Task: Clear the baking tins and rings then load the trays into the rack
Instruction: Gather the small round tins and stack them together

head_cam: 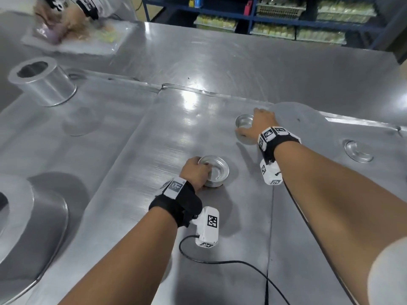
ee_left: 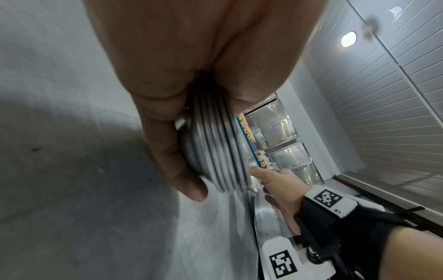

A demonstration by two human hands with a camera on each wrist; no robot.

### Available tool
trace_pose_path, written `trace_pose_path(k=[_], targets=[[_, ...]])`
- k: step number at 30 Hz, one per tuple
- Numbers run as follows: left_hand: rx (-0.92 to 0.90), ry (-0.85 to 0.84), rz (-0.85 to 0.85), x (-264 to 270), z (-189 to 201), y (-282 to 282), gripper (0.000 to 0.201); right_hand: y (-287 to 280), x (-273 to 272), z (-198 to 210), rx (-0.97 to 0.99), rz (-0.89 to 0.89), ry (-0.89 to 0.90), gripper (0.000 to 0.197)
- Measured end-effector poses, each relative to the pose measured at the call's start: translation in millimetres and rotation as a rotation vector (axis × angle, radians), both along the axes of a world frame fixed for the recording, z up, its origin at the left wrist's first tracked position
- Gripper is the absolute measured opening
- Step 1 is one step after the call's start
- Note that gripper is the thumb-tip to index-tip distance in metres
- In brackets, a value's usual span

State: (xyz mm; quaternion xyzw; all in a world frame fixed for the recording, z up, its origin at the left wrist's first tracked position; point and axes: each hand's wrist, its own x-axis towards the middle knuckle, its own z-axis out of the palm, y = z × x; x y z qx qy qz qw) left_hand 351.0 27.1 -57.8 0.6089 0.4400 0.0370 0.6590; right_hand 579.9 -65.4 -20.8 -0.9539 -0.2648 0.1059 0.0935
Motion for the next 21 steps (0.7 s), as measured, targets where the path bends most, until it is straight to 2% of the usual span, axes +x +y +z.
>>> trace_pose_path(k=[4, 8, 13, 18, 21], targets=[[-0.023, -0.005, 0.009, -8, 24, -14, 0.026, 2, 1, -4, -0.032, 0.013, -0.014, 0.068], [-0.035, -0.002, 0.025, -15, 22, -19, 0.026, -4, -11, 4, 0.003, 0.005, -0.022, 0.052], [-0.059, -0.007, 0.03, -24, 25, -20, 0.028, -16, -37, 19, 0.112, -0.017, 0.012, 0.058], [-0.136, -0.035, 0.03, -42, 58, -32, 0.019, -38, -80, 46, 0.212, 0.027, 0.002, 0.058], [-0.202, -0.067, 0.043, -56, 69, -38, 0.025, -51, -109, 59, 0.25, 0.045, 0.002, 0.057]])
